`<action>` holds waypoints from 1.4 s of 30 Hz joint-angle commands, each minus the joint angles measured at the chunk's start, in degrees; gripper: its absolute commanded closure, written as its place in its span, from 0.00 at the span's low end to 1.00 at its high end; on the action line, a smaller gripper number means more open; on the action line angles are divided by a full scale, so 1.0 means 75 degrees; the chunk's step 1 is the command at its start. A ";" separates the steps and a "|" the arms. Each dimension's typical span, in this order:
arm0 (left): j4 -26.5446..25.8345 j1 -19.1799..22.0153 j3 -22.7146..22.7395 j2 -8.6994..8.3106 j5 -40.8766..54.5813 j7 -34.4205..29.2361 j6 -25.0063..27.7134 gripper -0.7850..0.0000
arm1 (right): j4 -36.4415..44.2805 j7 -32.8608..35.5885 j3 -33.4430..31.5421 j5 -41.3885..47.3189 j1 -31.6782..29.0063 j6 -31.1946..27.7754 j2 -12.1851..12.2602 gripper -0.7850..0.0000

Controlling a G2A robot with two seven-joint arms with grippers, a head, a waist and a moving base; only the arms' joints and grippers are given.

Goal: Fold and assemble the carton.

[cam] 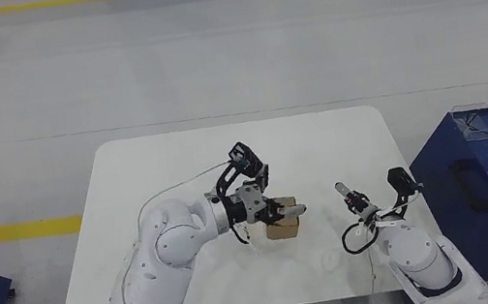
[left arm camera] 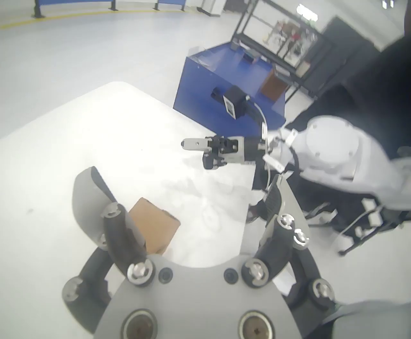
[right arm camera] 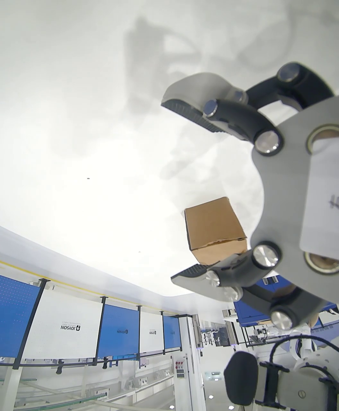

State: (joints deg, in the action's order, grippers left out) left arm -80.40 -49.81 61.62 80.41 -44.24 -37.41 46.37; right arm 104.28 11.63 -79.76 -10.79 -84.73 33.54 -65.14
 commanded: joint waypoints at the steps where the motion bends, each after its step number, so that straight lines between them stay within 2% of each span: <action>1: 0.0129 0.0041 0.0125 -0.0080 -0.0978 0.0619 0.1408 0.00 | 0.0000 0.0000 0.0000 0.0000 0.0000 0.0000 0.0000 0.00; 2: 0.0030 0.0035 0.0086 -0.0119 -0.1422 0.1044 0.1551 0.00 | 0.0000 0.0000 0.0000 0.0000 0.0000 0.0000 0.0000 0.00; 5: 0.0358 0.0071 -0.0150 -0.0281 -0.2777 0.2060 0.1551 0.00 | 0.0000 0.0000 0.0000 0.0000 0.0000 0.0000 0.0000 0.00; 8: 0.0735 0.0295 -0.0635 -0.0304 -0.4271 0.2830 0.1551 0.00 | 0.0000 0.0000 0.0000 0.0000 0.0000 0.0000 0.0000 0.00; 11: 0.1701 0.0671 -0.0945 -0.0230 -0.4853 0.3824 0.1431 0.00 | 0.0000 0.0000 0.0000 0.0000 0.0000 0.0000 0.0000 0.00; 13: 0.2365 0.1004 -0.1211 -0.0162 -0.5283 0.4168 0.1272 0.00 | 0.0000 0.0000 0.0000 0.0000 0.0000 0.0000 0.0000 0.00; 19: 0.3994 0.1773 -0.1780 0.0072 -0.5495 0.5349 0.1352 0.00 | 0.0000 0.0000 0.0000 0.0000 0.0000 0.0000 0.0000 0.00; 26: 0.5240 0.2428 -0.2514 0.0425 -0.5776 0.5961 0.1401 0.00 | 0.0000 0.0000 0.0000 0.0000 0.0000 0.0000 0.0000 0.00; 30: 0.5784 0.2679 -0.2828 0.0643 -0.5832 0.6117 0.1191 0.00 | 0.0000 0.0000 0.0000 0.0000 0.0000 0.0000 0.0000 0.00; 37: 0.6460 0.2989 -0.3262 0.0991 -0.5821 0.6262 0.1271 0.00 | 0.0000 0.0000 0.0000 0.0000 0.0000 0.0000 0.0000 0.00; 40: 0.6644 0.3063 -0.3399 0.1107 -0.5843 0.6350 0.1277 0.20 | 0.0000 0.0000 0.0000 0.0000 0.0000 0.0000 0.0000 0.00; 42: 0.6728 0.3108 -0.3486 0.1173 -0.5889 0.6403 0.1285 0.22 | 0.0000 0.0000 0.0000 0.0000 0.0000 0.0000 0.0000 0.00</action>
State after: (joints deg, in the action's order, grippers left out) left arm -30.23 -26.65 35.82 88.97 -88.20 10.39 55.96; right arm 104.28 11.63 -79.76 -10.79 -84.73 33.54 -65.14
